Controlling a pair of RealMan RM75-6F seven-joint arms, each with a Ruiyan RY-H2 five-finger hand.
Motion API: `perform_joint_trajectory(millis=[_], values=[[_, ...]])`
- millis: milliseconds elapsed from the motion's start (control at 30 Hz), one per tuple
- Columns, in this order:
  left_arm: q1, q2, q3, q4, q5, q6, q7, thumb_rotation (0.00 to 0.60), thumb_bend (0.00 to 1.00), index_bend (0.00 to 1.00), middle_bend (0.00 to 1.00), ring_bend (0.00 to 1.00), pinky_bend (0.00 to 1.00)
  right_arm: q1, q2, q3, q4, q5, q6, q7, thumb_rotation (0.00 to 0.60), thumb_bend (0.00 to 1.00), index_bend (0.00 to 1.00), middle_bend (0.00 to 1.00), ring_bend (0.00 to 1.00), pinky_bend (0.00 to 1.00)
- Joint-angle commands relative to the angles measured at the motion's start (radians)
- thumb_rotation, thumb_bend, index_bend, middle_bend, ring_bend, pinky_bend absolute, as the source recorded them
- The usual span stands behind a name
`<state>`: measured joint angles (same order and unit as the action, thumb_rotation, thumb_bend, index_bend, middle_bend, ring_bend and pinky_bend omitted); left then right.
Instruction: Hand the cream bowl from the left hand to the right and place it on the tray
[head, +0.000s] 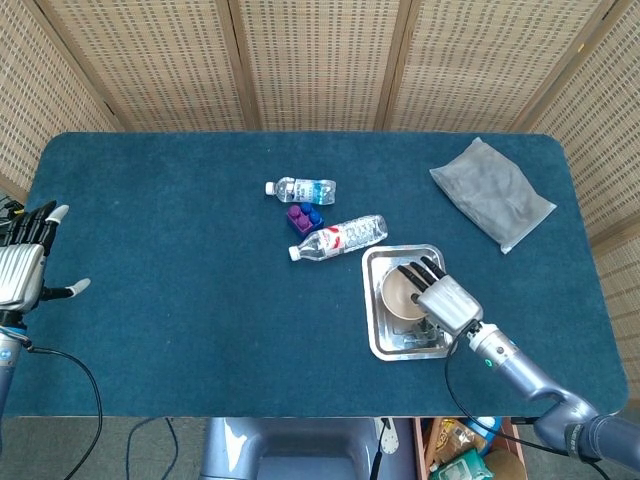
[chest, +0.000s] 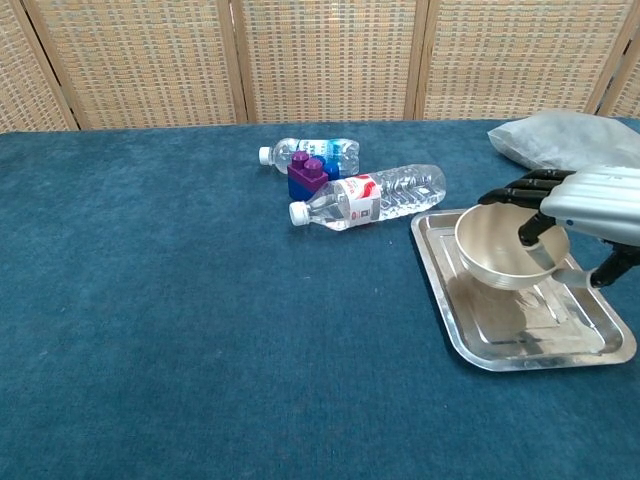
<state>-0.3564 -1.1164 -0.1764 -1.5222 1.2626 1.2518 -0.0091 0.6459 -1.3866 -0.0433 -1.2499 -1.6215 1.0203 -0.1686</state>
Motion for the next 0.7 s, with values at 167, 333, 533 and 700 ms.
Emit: perform_joint_trajectory(millis=[167,333,533,700], values=[[0.002,0.004,-0.002,-0.004,-0.002,-0.002,-0.004,0.6,0.0,0.0,0.0,0.0,0.0,-0.017,0.04,0.027,-0.094,0.087,-0.036,-0.088,0.6,0.23,0.0,0.0,0.0,0.0],[0.004,0.007,0.001,-0.001,0.004,-0.006,-0.011,0.6,0.0,0.0,0.0,0.0,0.0,-0.055,0.089,0.044,-0.188,0.095,0.043,-0.119,0.6,0.22,0.0,0.0,0.0,0.0],[0.019,0.006,0.01,-0.005,0.025,0.02,-0.016,0.6,0.0,0.0,0.0,0.0,0.0,-0.168,0.164,0.046,-0.302,0.08,0.242,-0.094,0.6,0.08,0.0,0.0,0.0,0.0],[0.051,-0.003,0.04,-0.001,0.07,0.067,-0.011,0.6,0.0,0.0,0.0,0.0,0.0,-0.303,0.182,0.042,-0.341,0.091,0.431,-0.022,0.6,0.0,0.0,0.0,0.0,0.0]])
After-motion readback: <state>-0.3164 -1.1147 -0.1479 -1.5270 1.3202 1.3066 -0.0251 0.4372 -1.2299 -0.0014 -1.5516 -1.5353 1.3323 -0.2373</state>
